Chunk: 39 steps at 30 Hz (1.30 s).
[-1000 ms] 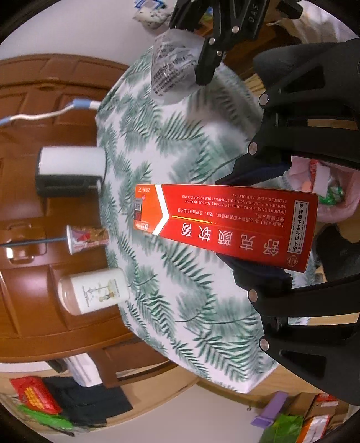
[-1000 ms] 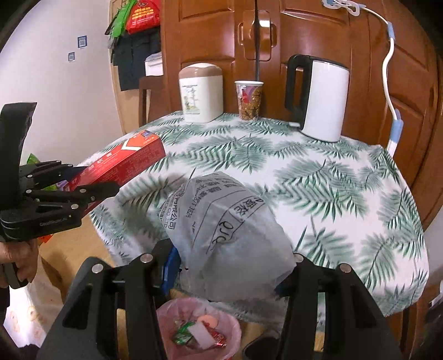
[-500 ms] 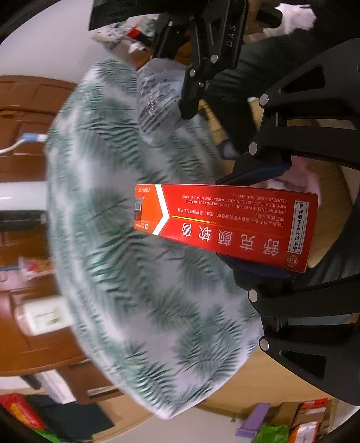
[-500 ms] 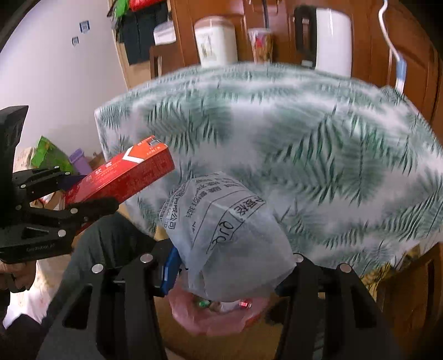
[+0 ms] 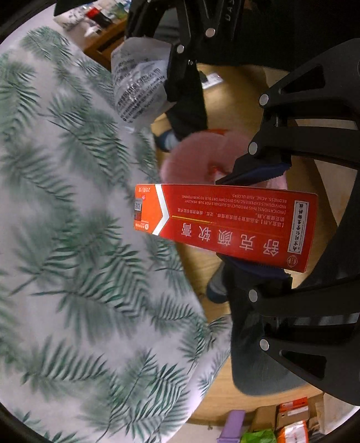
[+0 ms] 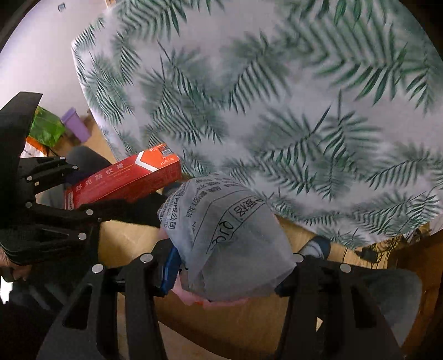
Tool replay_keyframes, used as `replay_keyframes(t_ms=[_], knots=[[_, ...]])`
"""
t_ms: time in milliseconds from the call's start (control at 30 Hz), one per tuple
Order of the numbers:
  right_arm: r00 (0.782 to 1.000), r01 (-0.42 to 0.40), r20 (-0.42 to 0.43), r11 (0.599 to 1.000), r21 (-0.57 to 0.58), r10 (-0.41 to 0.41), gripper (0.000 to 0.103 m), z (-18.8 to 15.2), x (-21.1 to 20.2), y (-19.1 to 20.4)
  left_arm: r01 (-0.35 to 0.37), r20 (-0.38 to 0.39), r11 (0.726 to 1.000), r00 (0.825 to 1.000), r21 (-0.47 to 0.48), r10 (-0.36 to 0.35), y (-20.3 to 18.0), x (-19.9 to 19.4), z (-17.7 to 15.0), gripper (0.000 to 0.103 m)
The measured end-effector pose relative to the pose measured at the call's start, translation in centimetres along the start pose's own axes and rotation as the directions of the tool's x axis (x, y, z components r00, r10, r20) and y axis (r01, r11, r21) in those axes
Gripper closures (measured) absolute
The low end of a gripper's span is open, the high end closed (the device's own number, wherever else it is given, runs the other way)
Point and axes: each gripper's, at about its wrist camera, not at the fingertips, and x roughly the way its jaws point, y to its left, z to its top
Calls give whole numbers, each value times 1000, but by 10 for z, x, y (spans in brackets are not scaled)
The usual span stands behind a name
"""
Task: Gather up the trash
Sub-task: 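Lower the box and grey bag into the pink bin and open both tools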
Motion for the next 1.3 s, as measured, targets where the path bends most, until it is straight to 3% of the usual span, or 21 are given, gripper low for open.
replay_keyframes(t_ms=[233, 400, 633, 967, 1300], knots=[[993, -9, -118, 1000, 15, 10, 53, -7, 58, -9, 22, -132, 1000, 991, -8, -23, 3, 64, 0, 55], [982, -6, -191, 1000, 19, 10, 53, -11, 94, -15, 40, -234, 999, 972, -8, -40, -2, 113, 4, 55], [964, -16, -263, 998, 60, 31, 53, -18, 130, -29, 55, -317, 998, 947, -14, -57, -6, 163, 9, 55], [953, -28, -299, 995, 93, 55, 53, -19, 151, -35, 67, -383, 998, 921, -4, -64, -8, 192, 8, 53], [941, -37, -330, 995, 98, 68, 53, -19, 164, -35, 40, -393, 999, 918, -29, -48, 0, 193, 8, 48]])
